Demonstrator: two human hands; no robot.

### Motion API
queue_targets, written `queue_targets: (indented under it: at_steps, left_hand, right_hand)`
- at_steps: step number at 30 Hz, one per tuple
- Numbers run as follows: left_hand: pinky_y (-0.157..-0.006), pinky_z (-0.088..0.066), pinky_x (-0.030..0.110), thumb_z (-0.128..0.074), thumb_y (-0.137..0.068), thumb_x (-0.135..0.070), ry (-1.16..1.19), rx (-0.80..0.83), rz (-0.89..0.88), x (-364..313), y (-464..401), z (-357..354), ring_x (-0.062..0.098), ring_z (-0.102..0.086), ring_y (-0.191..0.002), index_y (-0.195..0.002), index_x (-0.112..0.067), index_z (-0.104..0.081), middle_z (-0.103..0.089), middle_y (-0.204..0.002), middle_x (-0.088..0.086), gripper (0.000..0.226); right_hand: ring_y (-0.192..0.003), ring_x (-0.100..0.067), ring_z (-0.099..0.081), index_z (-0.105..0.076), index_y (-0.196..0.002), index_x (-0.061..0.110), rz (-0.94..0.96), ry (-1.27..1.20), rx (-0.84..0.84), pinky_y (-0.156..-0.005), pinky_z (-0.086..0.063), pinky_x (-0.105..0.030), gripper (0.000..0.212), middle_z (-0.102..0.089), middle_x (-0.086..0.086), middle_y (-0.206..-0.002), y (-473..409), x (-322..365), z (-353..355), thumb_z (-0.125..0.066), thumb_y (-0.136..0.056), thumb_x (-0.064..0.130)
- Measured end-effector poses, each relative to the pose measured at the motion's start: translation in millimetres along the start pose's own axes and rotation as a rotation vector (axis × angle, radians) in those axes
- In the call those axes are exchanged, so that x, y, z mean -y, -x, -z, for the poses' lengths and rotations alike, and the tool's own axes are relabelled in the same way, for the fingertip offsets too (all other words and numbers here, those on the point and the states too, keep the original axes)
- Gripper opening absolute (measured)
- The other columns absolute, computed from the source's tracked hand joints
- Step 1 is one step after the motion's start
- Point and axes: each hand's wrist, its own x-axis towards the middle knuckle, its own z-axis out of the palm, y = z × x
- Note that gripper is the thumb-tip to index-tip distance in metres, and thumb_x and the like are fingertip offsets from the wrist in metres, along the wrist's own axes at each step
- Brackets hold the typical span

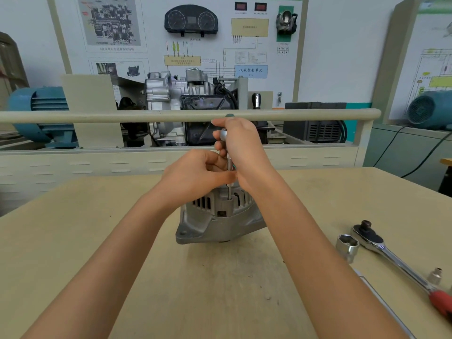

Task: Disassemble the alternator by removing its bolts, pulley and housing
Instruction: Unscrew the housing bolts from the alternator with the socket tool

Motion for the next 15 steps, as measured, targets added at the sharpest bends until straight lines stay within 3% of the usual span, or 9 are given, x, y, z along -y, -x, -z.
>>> queue_targets:
  at_steps: [1,6,9,11,13,15]
  left_hand:
    - [-0.092,-0.052,0.046,-0.07,-0.079,-0.02,0.023,0.029,-0.013,-0.1,1.0,2.3,0.02,-0.07,-0.088,-0.078,-0.02,-0.071,-0.075,-0.084,0.003,0.002]
    - [-0.092,-0.053,0.031,-0.07,-0.083,-0.013,0.113,0.024,-0.02,0.7,2.9,4.3,0.001,-0.068,-0.076,-0.081,-0.025,-0.073,-0.075,-0.083,-0.006,0.013]
    - [-0.093,-0.053,0.039,-0.074,-0.079,-0.014,0.122,-0.023,0.005,-0.4,3.8,2.1,0.013,-0.071,-0.082,-0.078,-0.022,-0.073,-0.076,-0.081,0.002,0.009]
    - [-0.091,-0.053,0.047,-0.075,-0.076,-0.013,0.081,-0.074,0.013,-2.3,3.8,-0.1,0.027,-0.071,-0.087,-0.074,-0.018,-0.072,-0.075,-0.081,0.009,0.006]
    - [-0.081,-0.055,0.046,-0.071,-0.075,-0.011,0.019,-0.15,0.007,-2.3,1.0,-3.6,0.031,-0.068,-0.078,-0.064,-0.017,-0.066,-0.072,-0.068,0.003,0.013]
    - [-0.065,-0.048,0.035,-0.067,-0.076,-0.012,-0.049,-0.199,0.019,-2.9,-0.5,-6.4,0.022,-0.058,-0.058,-0.054,-0.021,-0.055,-0.057,-0.045,-0.012,0.027]
  right_hand:
    - [-0.057,-0.009,-0.041,-0.053,-0.098,0.009,0.002,-0.007,0.008,-0.039,-0.035,-0.009,0.024,-0.046,-0.001,-0.071,0.3,0.1,-0.4,-0.028,-0.1,0.008]
    - [-0.049,-0.007,-0.04,-0.057,-0.091,0.013,-0.061,-0.056,0.086,-0.038,-0.036,-0.011,0.026,-0.047,0.001,-0.068,-0.9,2.0,2.3,-0.032,-0.099,0.01]
    - [-0.048,-0.005,-0.042,-0.056,-0.085,0.017,-0.083,-0.075,0.079,-0.04,-0.038,-0.013,0.027,-0.047,0.002,-0.067,-1.2,1.6,0.9,-0.034,-0.1,0.012]
    - [-0.058,-0.008,-0.045,-0.054,-0.088,0.017,-0.004,0.049,0.012,-0.054,-0.042,-0.018,0.028,-0.047,0.003,-0.072,-2.1,-2.8,-2.6,-0.029,-0.101,0.014]
    - [-0.065,-0.008,-0.046,-0.052,-0.1,0.013,0.136,0.235,-0.086,-0.061,-0.04,-0.018,0.026,-0.046,0.005,-0.075,-2.8,-7.9,-5.7,-0.026,-0.102,0.016]
    - [-0.065,-0.002,-0.043,-0.05,-0.112,0.008,0.234,0.328,-0.133,-0.053,-0.036,-0.008,0.029,-0.044,0.007,-0.074,-3.9,-10.8,-5.9,-0.025,-0.102,0.016]
